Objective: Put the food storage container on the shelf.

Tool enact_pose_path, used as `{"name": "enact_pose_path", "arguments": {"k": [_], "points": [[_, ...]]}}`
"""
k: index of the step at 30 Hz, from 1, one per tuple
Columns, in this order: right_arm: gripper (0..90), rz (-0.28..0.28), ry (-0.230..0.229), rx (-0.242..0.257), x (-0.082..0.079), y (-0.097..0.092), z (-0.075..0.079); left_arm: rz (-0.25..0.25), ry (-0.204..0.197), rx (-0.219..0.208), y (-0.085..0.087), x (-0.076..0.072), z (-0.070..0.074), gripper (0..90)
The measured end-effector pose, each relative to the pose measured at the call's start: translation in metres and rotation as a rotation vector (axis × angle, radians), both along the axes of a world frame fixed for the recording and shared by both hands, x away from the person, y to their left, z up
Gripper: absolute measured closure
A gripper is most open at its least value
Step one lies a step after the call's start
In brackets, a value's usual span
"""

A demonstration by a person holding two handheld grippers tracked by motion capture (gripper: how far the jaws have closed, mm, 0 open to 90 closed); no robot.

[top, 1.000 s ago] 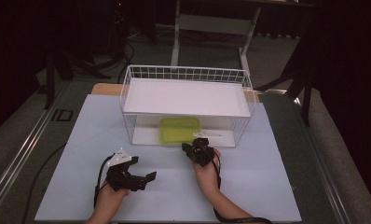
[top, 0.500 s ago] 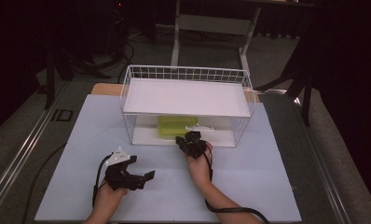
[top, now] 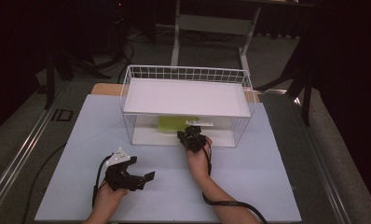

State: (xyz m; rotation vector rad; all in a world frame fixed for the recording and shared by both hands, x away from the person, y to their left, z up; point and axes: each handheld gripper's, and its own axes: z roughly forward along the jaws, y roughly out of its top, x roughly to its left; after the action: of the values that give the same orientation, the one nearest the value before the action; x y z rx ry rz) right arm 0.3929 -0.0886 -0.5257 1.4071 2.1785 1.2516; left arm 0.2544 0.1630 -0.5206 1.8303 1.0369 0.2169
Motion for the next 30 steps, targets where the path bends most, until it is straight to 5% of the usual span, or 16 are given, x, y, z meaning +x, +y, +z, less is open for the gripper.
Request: {"name": "enact_pose_path", "arguments": {"k": [14, 25, 30], "points": [[88.0, 0.005, 0.009, 0.014, 0.004, 0.007, 0.002, -0.004, 0.004, 0.004, -0.001, 0.0, -0.001, 1.6], [81.4, 0.069, -0.01, -0.011, -0.022, 0.005, 0.007, -0.012, 0.002, 0.013, -0.004, -0.001, 0.003, 1.6], [68.2, 0.079, -0.034, -0.019, -0.032, -0.003, 0.013, -0.023, -0.003, 0.012, -0.006, -0.001, 0.006, 1.6]]}}
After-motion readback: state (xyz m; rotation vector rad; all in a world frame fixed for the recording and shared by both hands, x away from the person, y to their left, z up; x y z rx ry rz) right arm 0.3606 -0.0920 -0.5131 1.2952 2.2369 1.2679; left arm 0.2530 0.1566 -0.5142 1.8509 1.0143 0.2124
